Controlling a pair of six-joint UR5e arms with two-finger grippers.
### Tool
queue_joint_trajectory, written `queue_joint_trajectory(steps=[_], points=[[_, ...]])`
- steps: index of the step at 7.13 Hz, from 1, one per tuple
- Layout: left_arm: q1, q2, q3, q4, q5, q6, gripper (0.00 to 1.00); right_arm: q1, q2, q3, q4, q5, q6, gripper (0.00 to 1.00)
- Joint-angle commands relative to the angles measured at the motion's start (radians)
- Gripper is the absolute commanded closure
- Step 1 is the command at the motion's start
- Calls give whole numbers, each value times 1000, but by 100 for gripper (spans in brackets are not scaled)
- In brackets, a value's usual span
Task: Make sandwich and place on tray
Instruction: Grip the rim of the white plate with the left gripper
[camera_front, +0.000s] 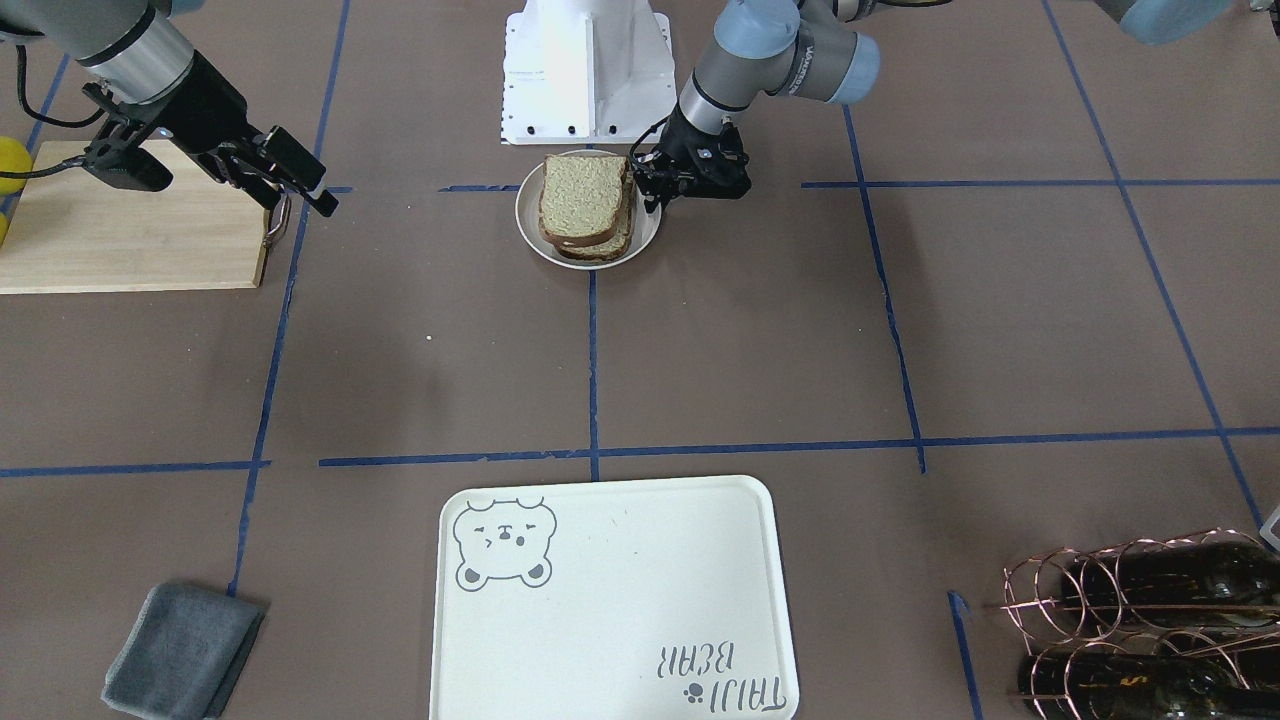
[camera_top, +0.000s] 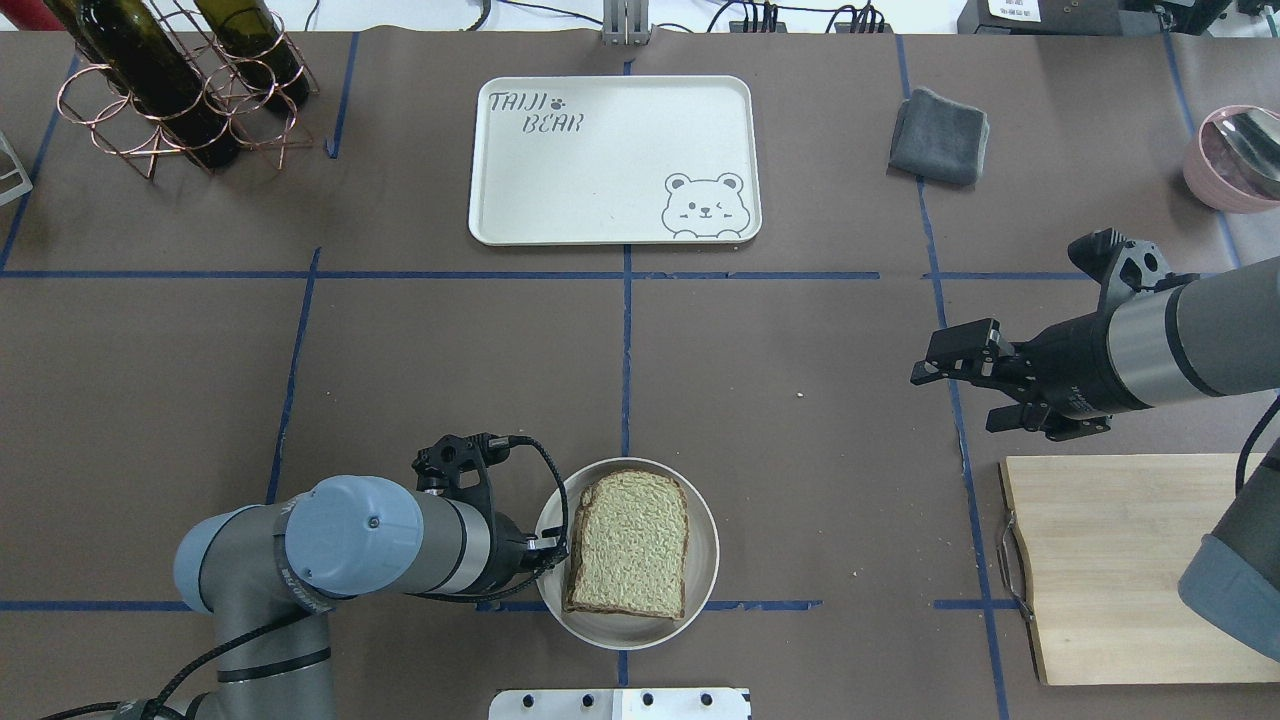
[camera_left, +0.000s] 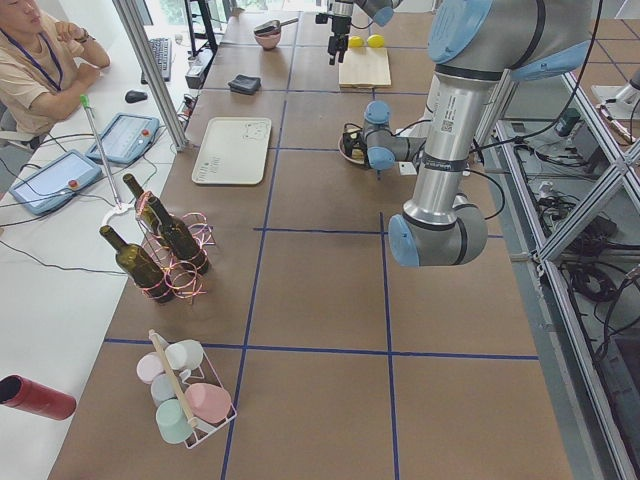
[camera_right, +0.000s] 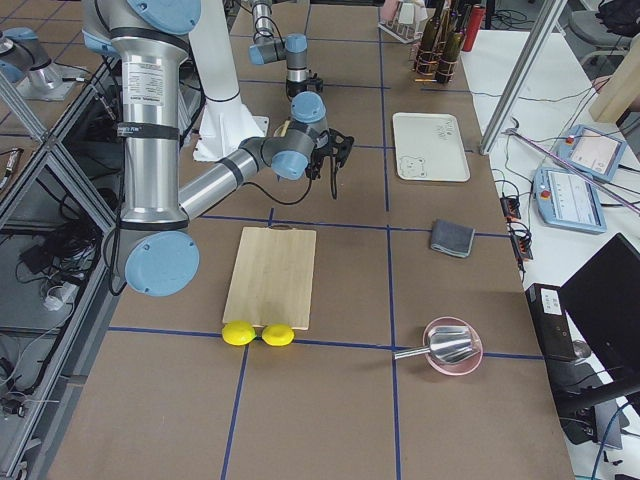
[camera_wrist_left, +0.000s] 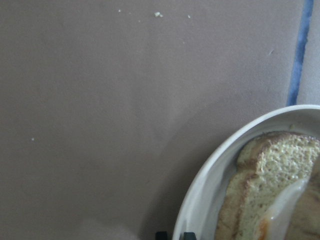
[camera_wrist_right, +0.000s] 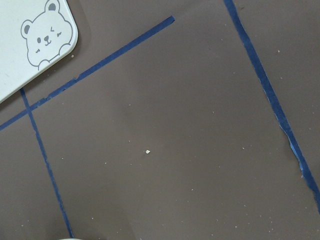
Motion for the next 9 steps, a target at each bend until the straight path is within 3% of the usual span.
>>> queue_joint_trajectory(steps=[1,7,9], points=[[-1,-2,-4,0,0,-7,100,1,-2,7,0,0,0,0],[-50,-74,-16,-29,-6,-79,100,48,-55,38,11,48,-5,0],[-122,-100,-4,-52,-8,-85,100,80,-135,32,118,83,-8,0]])
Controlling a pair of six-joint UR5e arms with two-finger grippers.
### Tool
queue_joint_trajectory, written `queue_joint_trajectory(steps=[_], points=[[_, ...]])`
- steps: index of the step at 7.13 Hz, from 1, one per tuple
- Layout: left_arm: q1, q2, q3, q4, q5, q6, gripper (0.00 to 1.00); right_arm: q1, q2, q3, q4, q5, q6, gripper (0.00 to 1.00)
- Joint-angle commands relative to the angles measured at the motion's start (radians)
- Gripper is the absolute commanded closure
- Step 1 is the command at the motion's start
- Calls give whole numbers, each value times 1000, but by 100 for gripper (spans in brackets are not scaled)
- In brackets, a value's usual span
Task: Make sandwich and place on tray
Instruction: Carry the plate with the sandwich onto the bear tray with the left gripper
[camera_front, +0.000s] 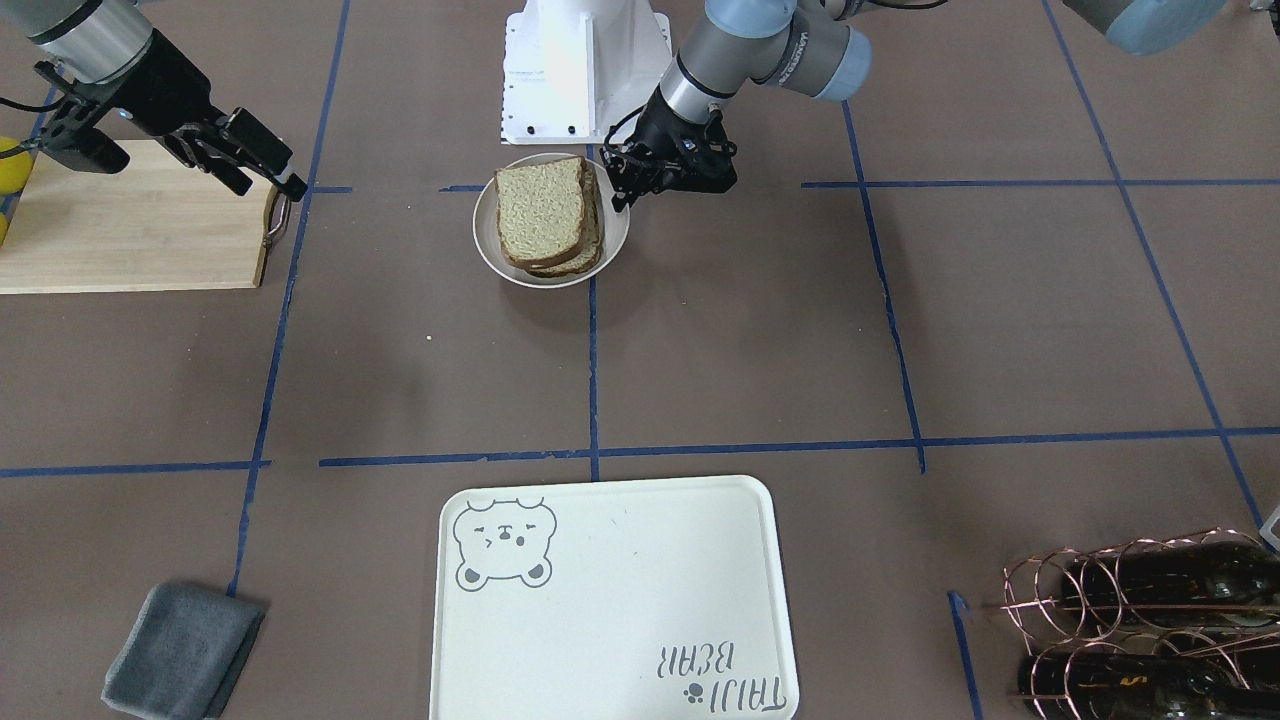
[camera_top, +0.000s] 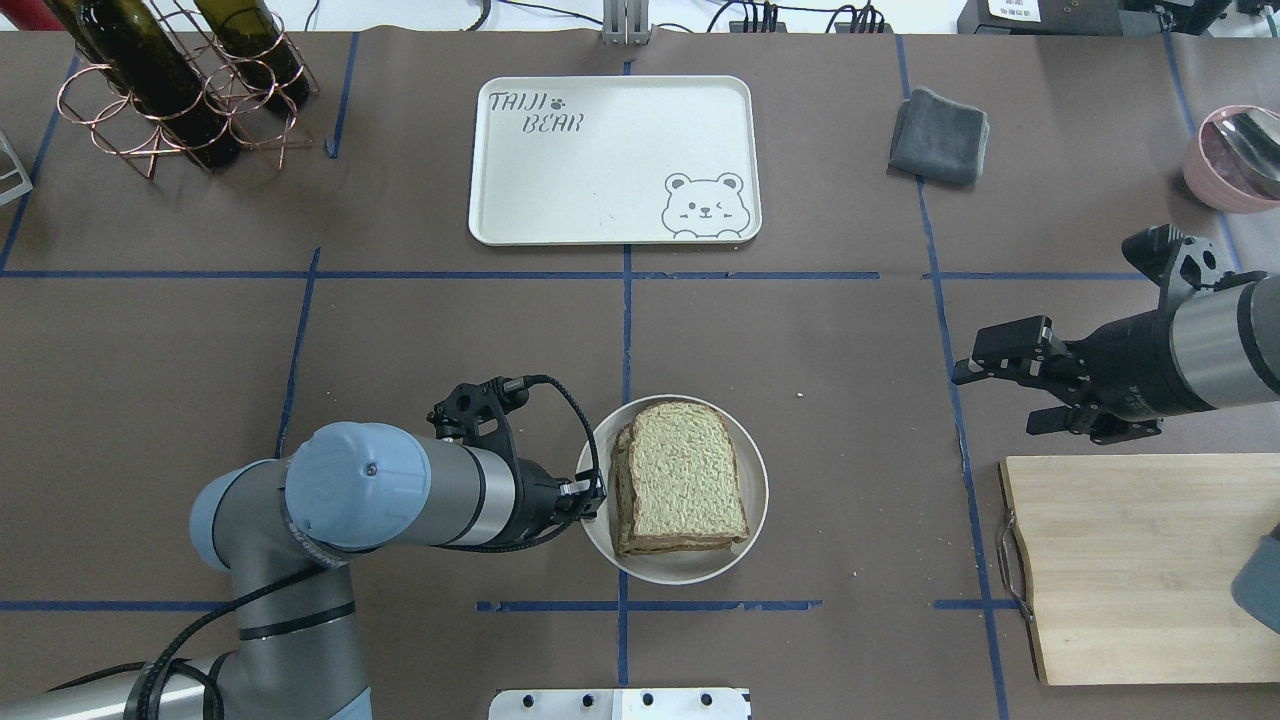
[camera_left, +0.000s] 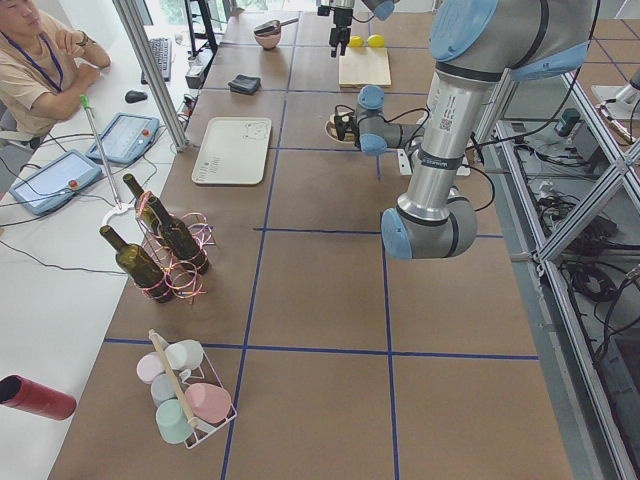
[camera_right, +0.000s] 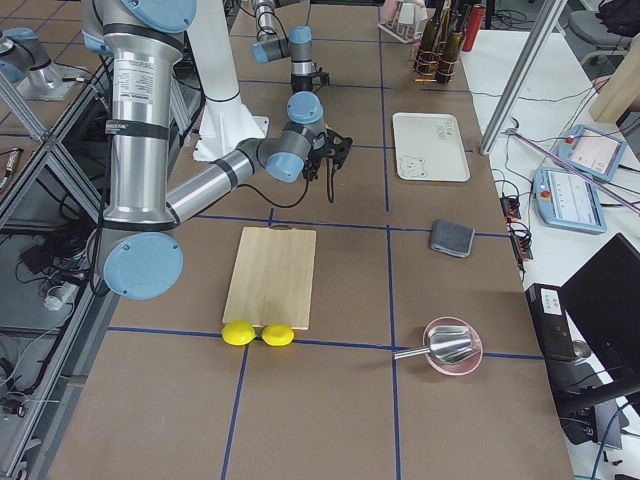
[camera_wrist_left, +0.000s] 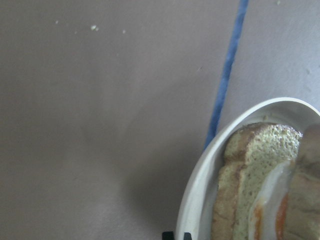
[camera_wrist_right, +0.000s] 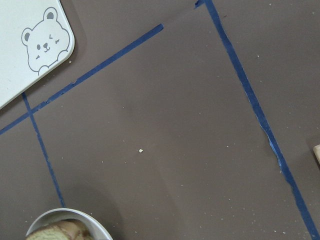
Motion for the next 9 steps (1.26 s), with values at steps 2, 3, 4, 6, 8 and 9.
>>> queue_joint_trajectory(steps=[2,3,4,6,8,9], points=[[-144,-32,21,-11,-8,-73,100,190,-51,-9,71,206,-32,0],[-189,-90,86,-7,-8,-107,100,212,-52,-11,71,222,-48,0],[-235,-156,184,-4,-34,-151,100,215,-52,-24,71,221,-62,0],[-319,-300,422,-7,-80,-187,100,231,-52,-44,71,218,-109,0],[-364,-334,568,-45,-90,-285,100,237,-52,-44,71,219,-120,0],[-381,-359,655,-141,-90,-321,100,234,-52,-47,71,219,-122,0]])
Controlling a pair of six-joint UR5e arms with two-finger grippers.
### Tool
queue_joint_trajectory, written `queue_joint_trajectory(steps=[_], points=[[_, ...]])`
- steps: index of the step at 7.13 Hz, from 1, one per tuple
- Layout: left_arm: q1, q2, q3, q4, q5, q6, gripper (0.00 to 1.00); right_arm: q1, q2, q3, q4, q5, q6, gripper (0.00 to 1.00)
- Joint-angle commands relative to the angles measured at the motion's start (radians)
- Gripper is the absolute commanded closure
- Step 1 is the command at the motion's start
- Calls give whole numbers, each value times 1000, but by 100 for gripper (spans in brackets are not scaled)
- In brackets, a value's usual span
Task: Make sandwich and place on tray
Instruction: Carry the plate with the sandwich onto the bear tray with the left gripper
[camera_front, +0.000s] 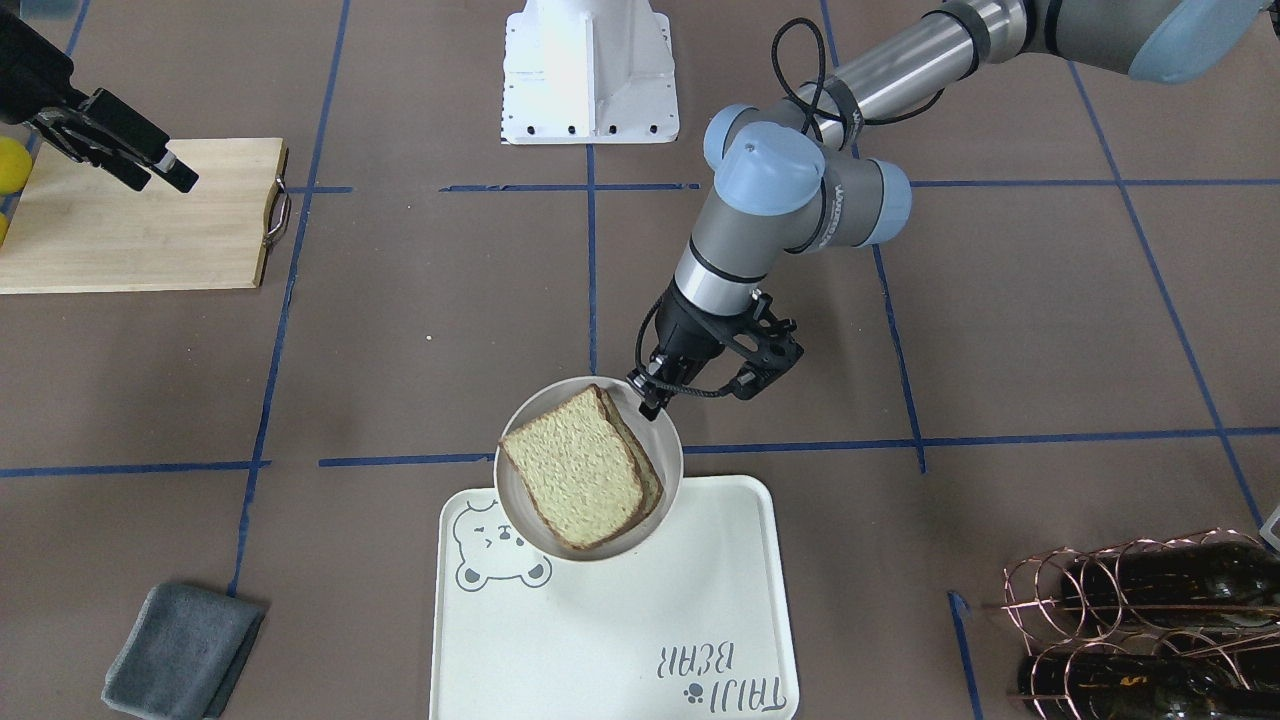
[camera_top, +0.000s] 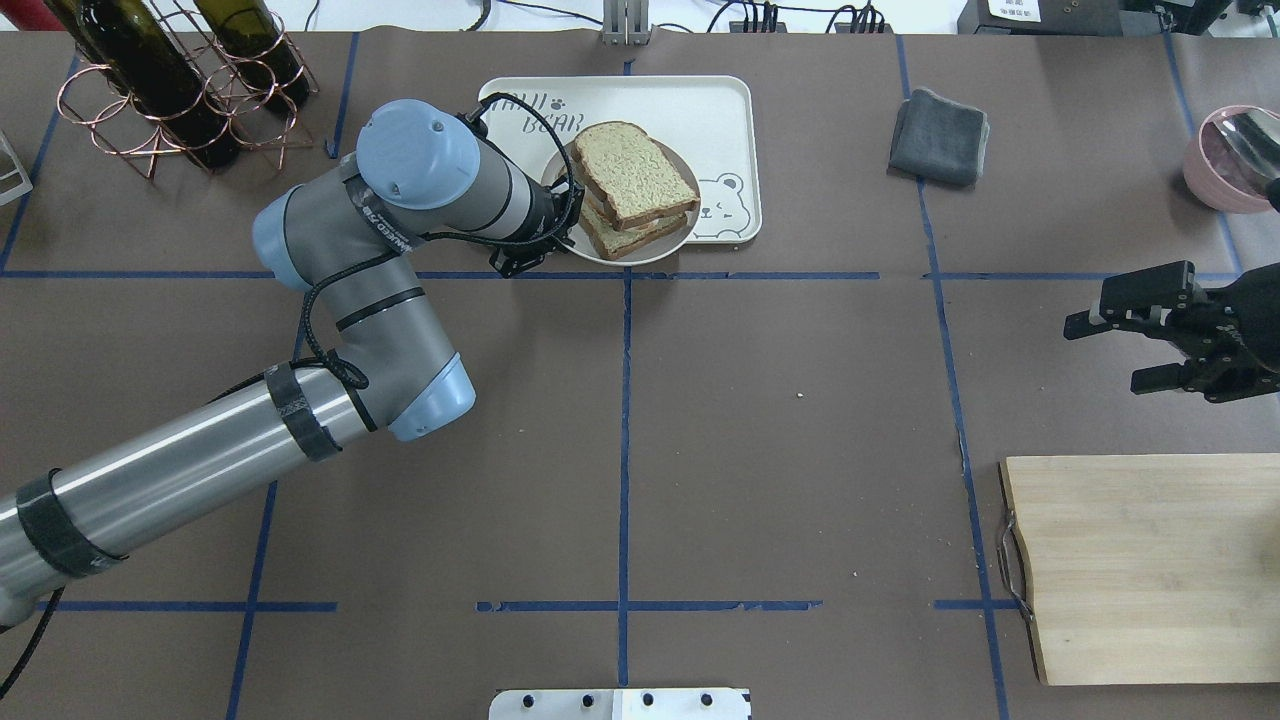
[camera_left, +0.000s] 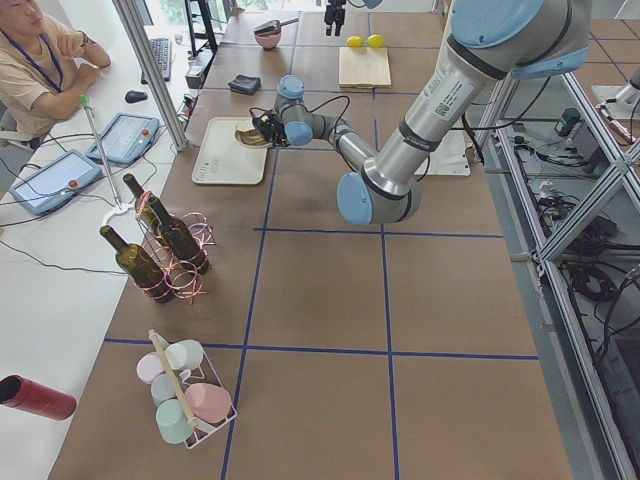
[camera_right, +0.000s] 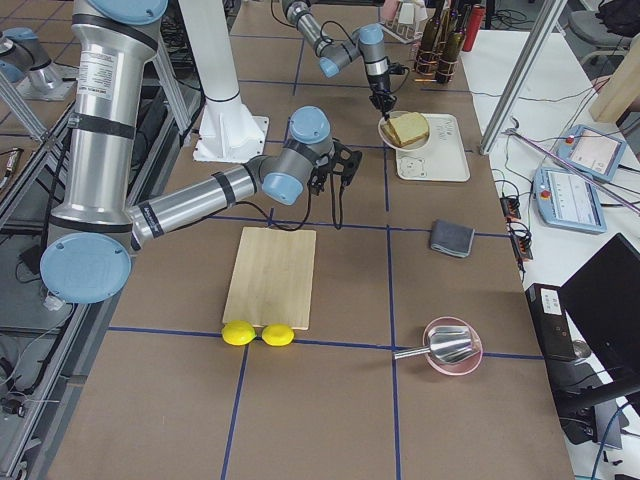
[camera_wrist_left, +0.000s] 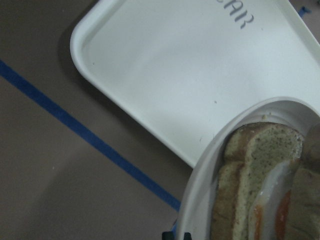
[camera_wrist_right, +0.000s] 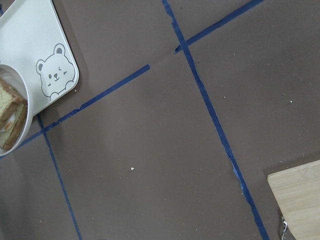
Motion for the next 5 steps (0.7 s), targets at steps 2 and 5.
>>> queue_joint_trajectory(steps=[2,5], points=[[-22,-94,257,-172,-3,-53,100,-2,2,-5,0,0,-4,0],[-22,-131,328,-223,3,-104,100,-3,2,-9,0,2,-4,0]])
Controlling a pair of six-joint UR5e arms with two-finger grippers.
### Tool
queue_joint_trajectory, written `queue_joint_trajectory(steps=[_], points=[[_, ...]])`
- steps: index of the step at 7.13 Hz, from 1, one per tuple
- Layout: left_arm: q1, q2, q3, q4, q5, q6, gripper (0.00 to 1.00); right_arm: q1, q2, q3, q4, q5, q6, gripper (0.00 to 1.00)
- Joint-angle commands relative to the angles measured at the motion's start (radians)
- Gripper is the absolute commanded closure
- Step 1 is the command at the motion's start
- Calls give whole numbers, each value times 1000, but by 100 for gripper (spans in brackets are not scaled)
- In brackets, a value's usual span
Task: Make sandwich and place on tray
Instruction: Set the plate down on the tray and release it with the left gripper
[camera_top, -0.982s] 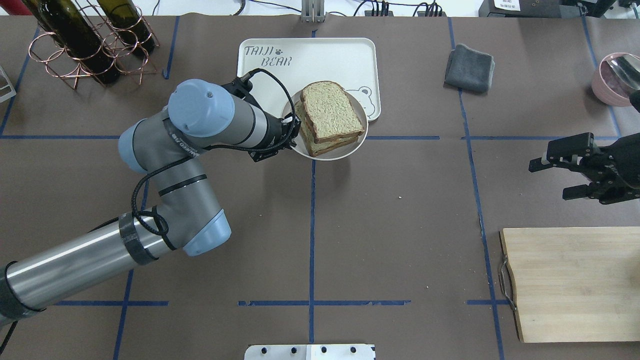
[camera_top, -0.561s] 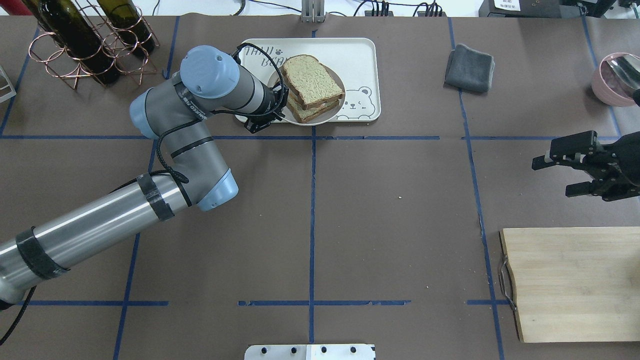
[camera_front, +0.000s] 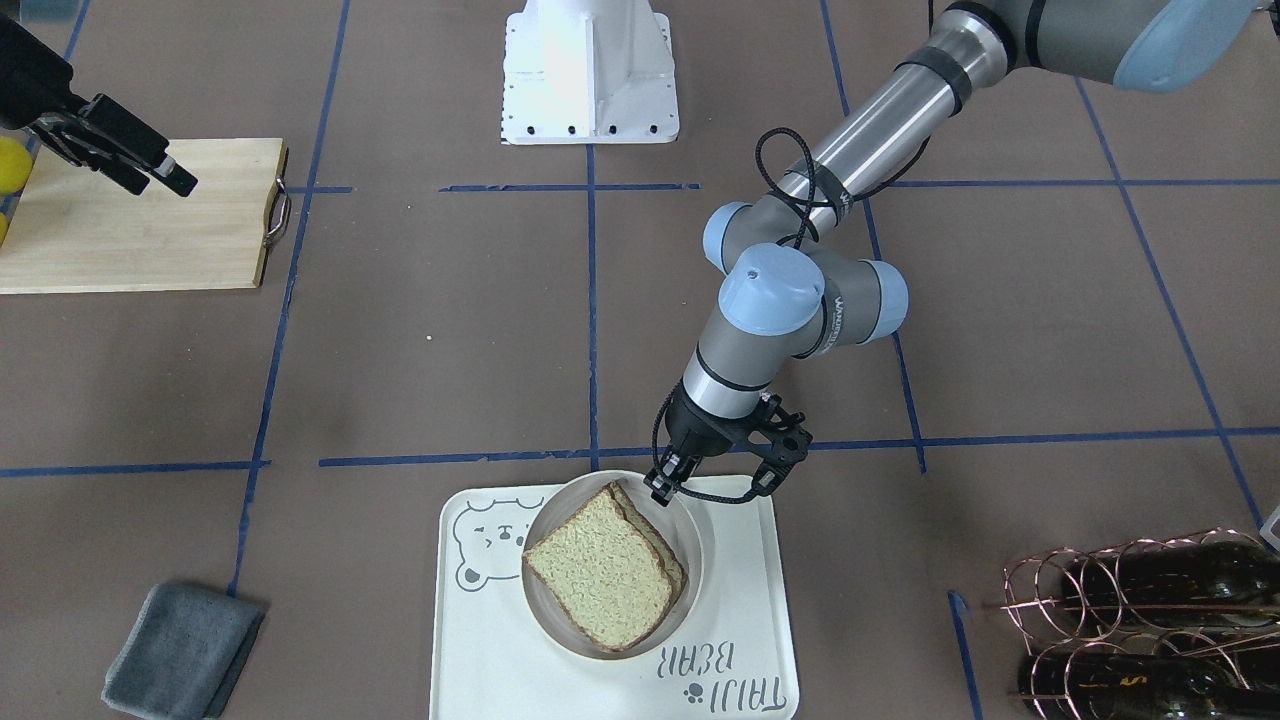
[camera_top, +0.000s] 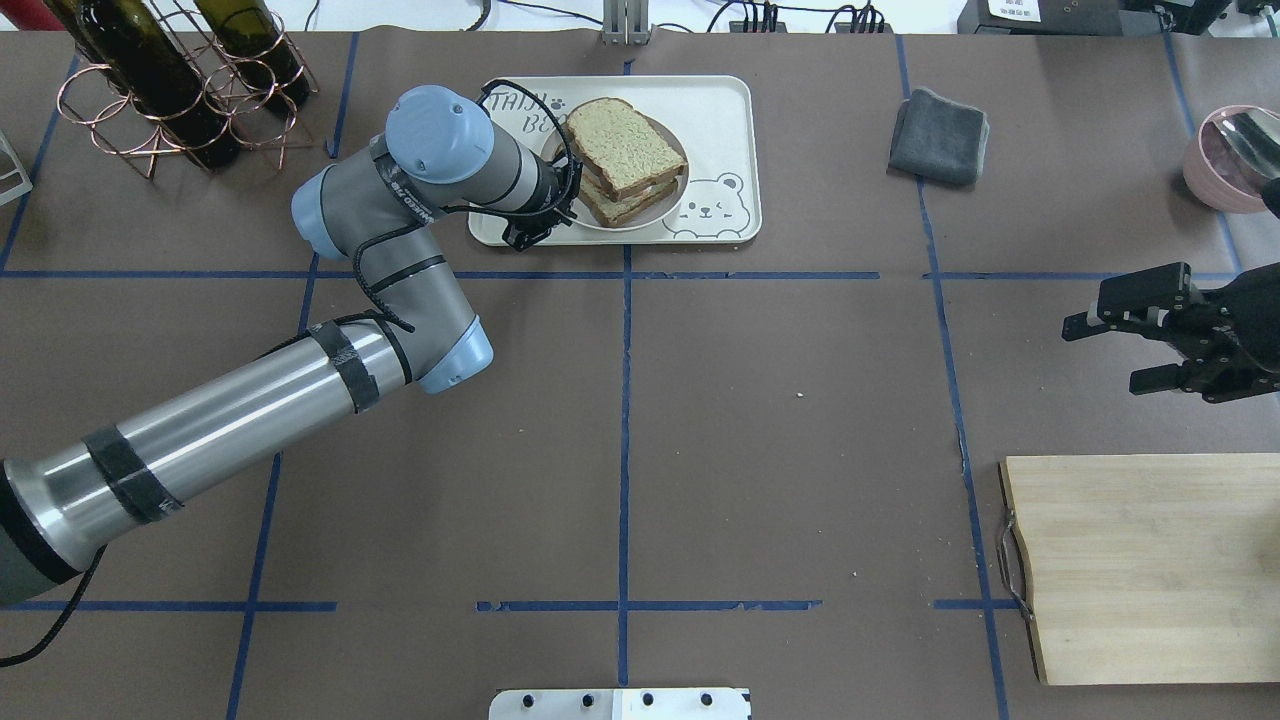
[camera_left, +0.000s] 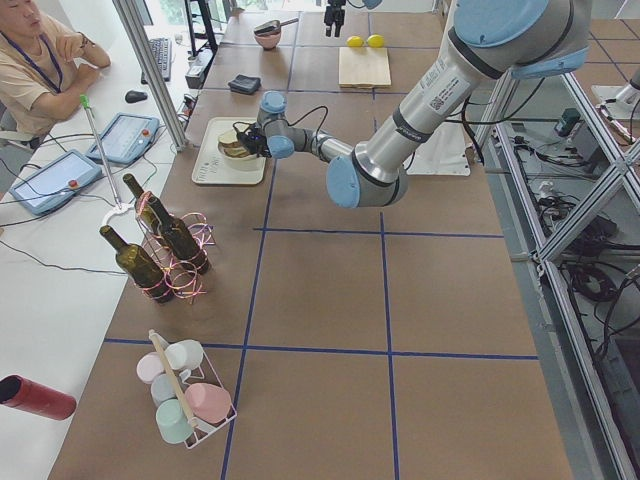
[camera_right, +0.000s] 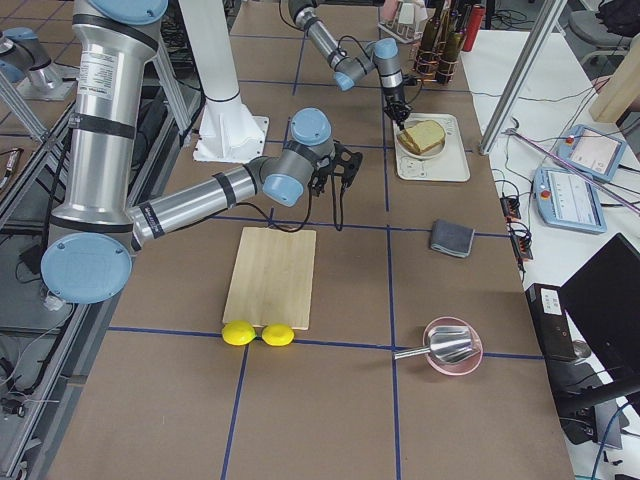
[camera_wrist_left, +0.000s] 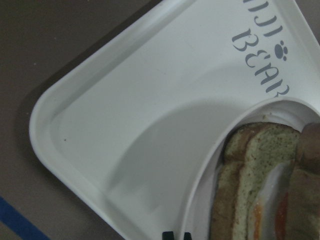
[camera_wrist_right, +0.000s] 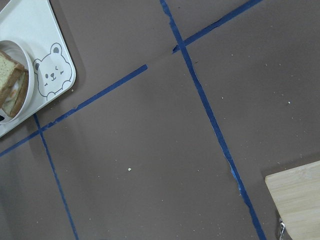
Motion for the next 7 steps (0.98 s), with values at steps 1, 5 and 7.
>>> queue_joint_trajectory(steps=[1,5,7], points=[[0,-32,66,-41,3,-29,100,1,0,1,0,1,0,0],[-3,-32,76,-66,6,9,61,1,2,3,0,1,1,0],[-24,22,-23,-57,3,76,60,1,0,4,0,1,0,0]])
